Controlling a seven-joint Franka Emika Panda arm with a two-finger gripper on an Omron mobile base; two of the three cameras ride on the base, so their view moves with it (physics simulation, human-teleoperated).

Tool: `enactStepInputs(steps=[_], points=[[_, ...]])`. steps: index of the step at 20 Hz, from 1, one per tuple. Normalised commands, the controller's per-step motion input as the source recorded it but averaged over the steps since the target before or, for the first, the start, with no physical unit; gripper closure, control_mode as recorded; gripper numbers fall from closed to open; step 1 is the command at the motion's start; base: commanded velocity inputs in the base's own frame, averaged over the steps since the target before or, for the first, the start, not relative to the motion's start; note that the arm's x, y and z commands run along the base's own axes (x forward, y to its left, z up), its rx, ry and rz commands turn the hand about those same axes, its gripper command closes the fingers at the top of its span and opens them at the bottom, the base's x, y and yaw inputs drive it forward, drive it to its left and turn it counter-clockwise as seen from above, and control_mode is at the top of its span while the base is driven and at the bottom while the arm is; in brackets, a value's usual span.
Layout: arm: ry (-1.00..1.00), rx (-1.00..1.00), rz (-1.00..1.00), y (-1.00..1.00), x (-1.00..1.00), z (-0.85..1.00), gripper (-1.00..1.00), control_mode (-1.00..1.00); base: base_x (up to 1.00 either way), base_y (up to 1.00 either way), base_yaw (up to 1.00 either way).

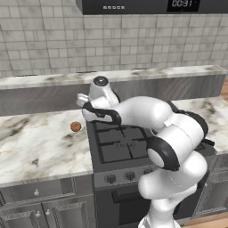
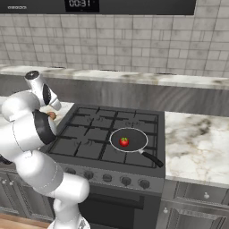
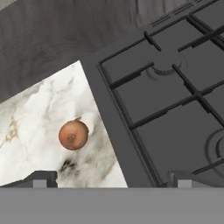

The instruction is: Place the pan on the front right burner on the stove. Then place the tomato and the onion in the pan and turn on the front right burner.

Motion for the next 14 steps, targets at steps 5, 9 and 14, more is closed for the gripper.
enactStepInputs(steps=[5,9,14], points=[[0.04,0.00,0.18,0.00,0.00,0.00,-1.00,-1.00,0.00,0.00,0.00],[0.03,0.00,0.22,0.00,0.00,0.00,-1.00,-1.00,0.00,0.00,0.00],[0.01,0.00,0.18,0.00,-0.01,0.00,-1.00,-1.00,0.00,0.00,0.00]])
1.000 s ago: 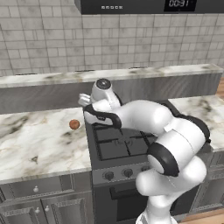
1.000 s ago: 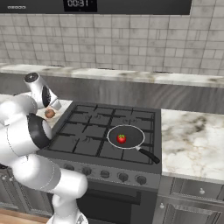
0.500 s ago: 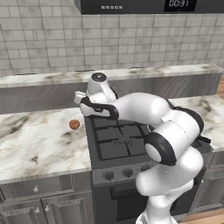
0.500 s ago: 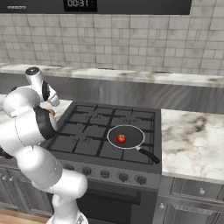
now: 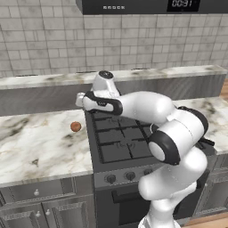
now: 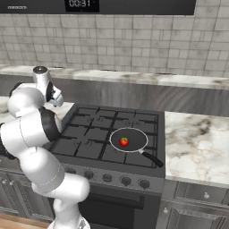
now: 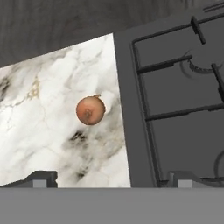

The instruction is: Place the pan on the front right burner on the stove. Then place the tomato and the onion in the pan and turn on the front right burner.

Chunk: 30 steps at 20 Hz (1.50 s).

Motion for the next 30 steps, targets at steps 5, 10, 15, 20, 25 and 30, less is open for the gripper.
enactStepInputs(steps=[5,10,15,20,25,30], points=[[0.00,-0.01,0.12,0.12,0.05,0.00,-1.00,-1.00,0.00,0.00,0.00],[0.11,-0.10,0.02,0.42,0.11,0.00,-1.00,-1.00,0.00,0.00,0.00],[0.13,-0.14,0.00,0.40,0.22,0.00,-1.00,-1.00,0.00,0.00,0.00],[0.03,-0.04,0.00,0.05,0.44,0.00,-1.00,-1.00,0.00,0.00,0.00],[0.01,0.00,0.01,0.01,0.42,0.00,-1.00,-1.00,0.00,0.00,0.00],[0.01,0.00,0.02,0.14,0.38,-0.04,-1.00,-1.00,0.00,0.00,0.00]])
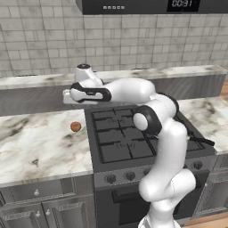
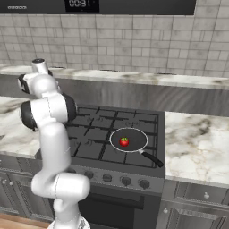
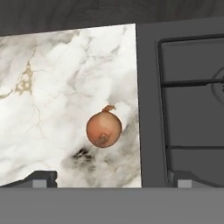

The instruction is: Place the pan on the front right burner on the stove. Then place the tomato and the onion in the pan and turn on the front right burner.

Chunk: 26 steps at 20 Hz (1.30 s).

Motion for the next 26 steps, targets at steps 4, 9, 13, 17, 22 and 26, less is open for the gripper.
enactStepInputs(steps=[4,9,13,17,22,26], points=[[0.03,0.00,0.03,0.19,0.34,-0.03,-1.00,-1.00,0.00,0.00,0.00],[0.07,0.00,0.03,0.14,0.17,-0.10,-1.00,-1.00,0.00,0.00,0.00],[0.11,-0.02,0.01,0.01,0.00,-0.18,-1.00,-1.00,0.00,0.00,0.00],[0.10,-0.01,0.02,0.00,0.00,-0.34,-1.00,-1.00,0.00,0.00,0.00],[0.07,0.00,0.03,0.00,0.01,-0.43,-1.00,-1.00,0.00,0.00,0.00],[0.05,0.00,0.03,0.00,0.05,-0.46,-1.00,-1.00,0.00,0.00,0.00]])
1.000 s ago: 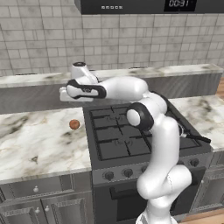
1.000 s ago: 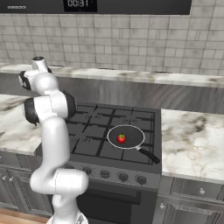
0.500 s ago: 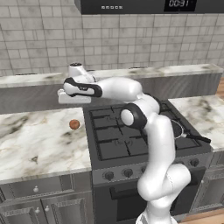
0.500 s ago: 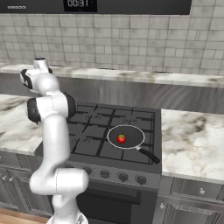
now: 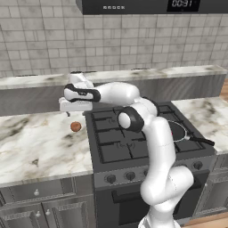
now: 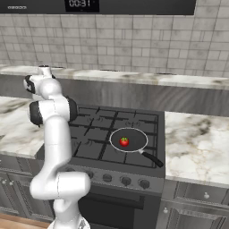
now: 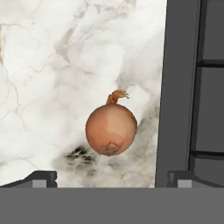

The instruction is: Place the pan on the front right burner on the stove. Then place the tomato and the onion in the pan and turn on the front right burner.

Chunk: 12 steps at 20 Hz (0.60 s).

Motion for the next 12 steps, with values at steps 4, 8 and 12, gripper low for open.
enactStepInputs(steps=[4,8,12], points=[[0.01,0.00,0.04,0.00,0.18,-0.46,-1.00,-1.00,0.00,0.00,0.00],[0.01,0.00,0.03,0.02,0.17,-0.35,-1.00,-1.00,0.00,0.00,0.00],[0.01,0.00,0.03,0.03,0.09,-0.11,-1.00,-1.00,0.00,0.00,0.00]])
